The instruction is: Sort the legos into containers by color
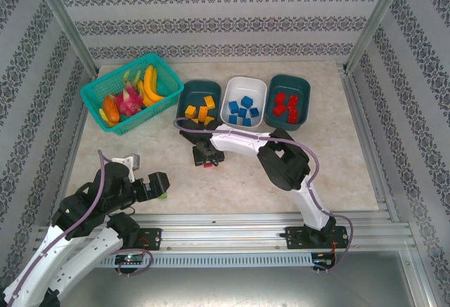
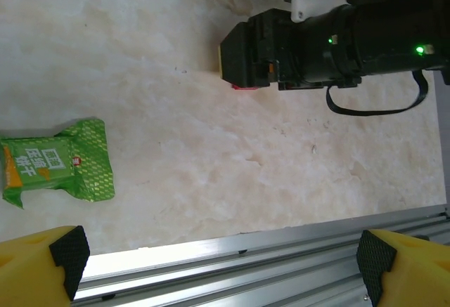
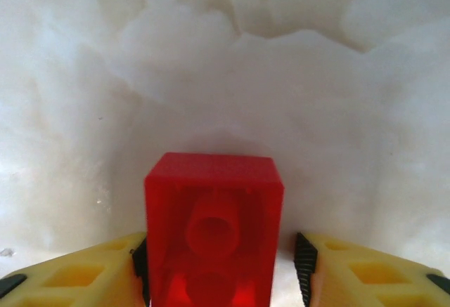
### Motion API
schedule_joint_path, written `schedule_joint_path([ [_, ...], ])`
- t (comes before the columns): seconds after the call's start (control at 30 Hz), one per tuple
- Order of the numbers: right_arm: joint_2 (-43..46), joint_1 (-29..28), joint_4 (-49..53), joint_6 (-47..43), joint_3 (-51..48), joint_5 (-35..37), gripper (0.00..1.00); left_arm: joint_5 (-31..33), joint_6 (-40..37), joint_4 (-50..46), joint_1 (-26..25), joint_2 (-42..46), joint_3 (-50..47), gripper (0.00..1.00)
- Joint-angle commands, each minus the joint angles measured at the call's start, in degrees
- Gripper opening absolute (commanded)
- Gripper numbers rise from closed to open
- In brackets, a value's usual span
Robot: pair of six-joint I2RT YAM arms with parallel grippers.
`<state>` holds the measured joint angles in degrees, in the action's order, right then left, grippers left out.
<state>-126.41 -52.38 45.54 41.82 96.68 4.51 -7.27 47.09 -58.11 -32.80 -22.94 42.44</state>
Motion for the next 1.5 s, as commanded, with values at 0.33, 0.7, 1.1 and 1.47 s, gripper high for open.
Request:
schedule_joint_path([
  [0.33, 0.15, -0.13, 4.66, -0.78, 5.27, 2.88, 0.22, -1.57, 1.37, 1.99, 0.01, 0.21, 0.18, 1.00],
  [0.7, 21.77, 11.81, 5.64, -4.45, -2.38, 2.99, 0.19, -6.21, -4.47, 17.33, 0.00, -19.72, 9.43, 1.00],
  [1.1, 19.61, 39.29, 0.89, -10.51, 0.61, -8.97, 0.18, -11.64, -8.51, 32.79, 0.01, -50.54, 25.80, 1.00],
  [1.47, 2.86, 50.40, -5.57, 8.51, 14.21, -14.28, 0.18, -13.00, -9.29, 38.32, 0.10, -70.21, 39.75, 1.00],
])
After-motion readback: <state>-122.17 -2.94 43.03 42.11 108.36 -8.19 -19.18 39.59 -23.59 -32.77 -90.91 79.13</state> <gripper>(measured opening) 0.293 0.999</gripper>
